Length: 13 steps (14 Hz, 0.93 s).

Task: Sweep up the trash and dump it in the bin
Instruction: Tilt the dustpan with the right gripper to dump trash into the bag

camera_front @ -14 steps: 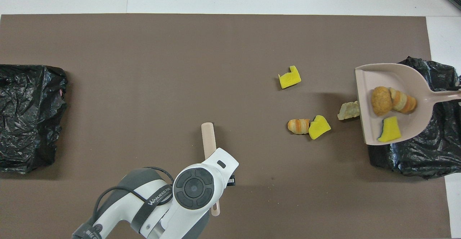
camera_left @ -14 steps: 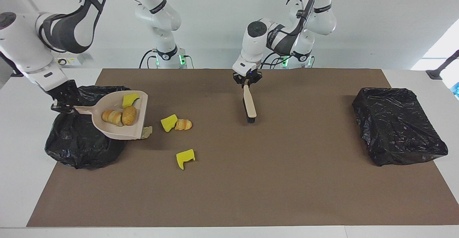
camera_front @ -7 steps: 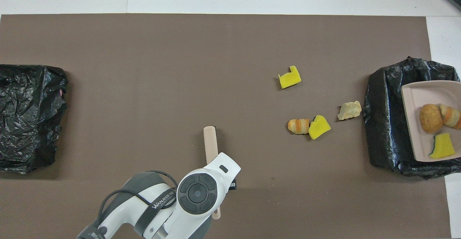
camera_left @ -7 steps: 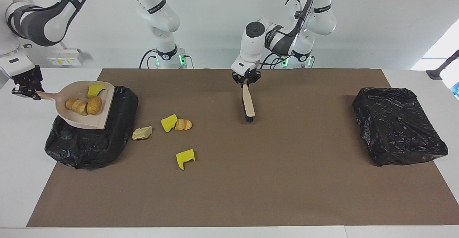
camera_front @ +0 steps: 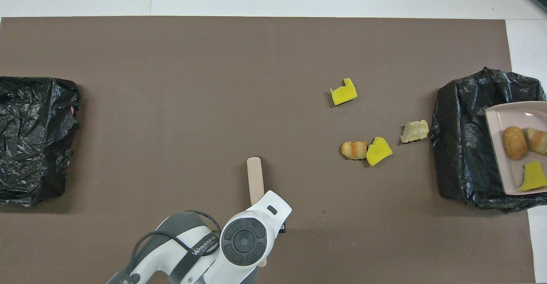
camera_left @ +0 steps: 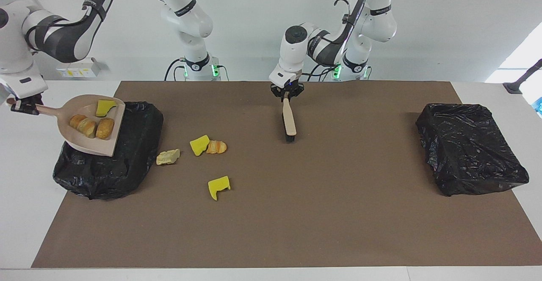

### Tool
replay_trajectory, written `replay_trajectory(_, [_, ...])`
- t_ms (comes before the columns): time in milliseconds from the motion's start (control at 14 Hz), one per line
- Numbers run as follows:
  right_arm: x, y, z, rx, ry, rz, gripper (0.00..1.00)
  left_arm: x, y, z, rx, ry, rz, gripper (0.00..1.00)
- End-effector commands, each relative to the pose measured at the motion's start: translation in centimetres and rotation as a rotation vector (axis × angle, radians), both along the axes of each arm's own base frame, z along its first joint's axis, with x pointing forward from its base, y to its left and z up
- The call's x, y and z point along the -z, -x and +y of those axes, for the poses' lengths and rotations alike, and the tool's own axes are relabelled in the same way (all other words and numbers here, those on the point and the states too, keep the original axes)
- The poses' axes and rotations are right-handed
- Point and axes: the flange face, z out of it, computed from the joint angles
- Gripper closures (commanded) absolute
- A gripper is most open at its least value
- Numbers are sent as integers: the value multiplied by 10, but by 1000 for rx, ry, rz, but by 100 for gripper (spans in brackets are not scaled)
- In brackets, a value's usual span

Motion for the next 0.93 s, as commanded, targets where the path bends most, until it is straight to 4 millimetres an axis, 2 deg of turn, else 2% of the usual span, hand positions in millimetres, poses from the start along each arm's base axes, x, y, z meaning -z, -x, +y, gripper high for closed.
replay_trajectory(0, [-3, 0, 10, 22, 78, 39, 100, 10, 6, -5, -41, 15, -9, 78])
replay_trajectory(71, [-4, -3, 16, 34, 116, 38, 100, 10, 2, -6, -77, 29, -23, 42])
replay_trajectory(143, [-6, -8, 28, 39, 155, 42, 100, 11, 1, -6, -81, 31, -24, 0])
replay_trajectory(428, [-18, -14, 61, 82, 292, 46, 100, 11, -10, 4, -90, 18, -13, 0])
replay_trajectory(571, [-22, -14, 67, 85, 314, 43, 100, 1, -37, 24, -151, 19, -15, 0])
replay_trajectory(642, [-24, -16, 71, 74, 338, 41, 100, -6, -40, 24, -154, 14, -9, 0])
replay_trajectory(785, [-33, -19, 79, 53, 385, 29, 100, -19, -61, 37, -191, -2, 2, 0])
replay_trajectory(856, [-38, -22, 90, 29, 411, 24, 100, -25, -68, 39, -188, 6, -5, 0])
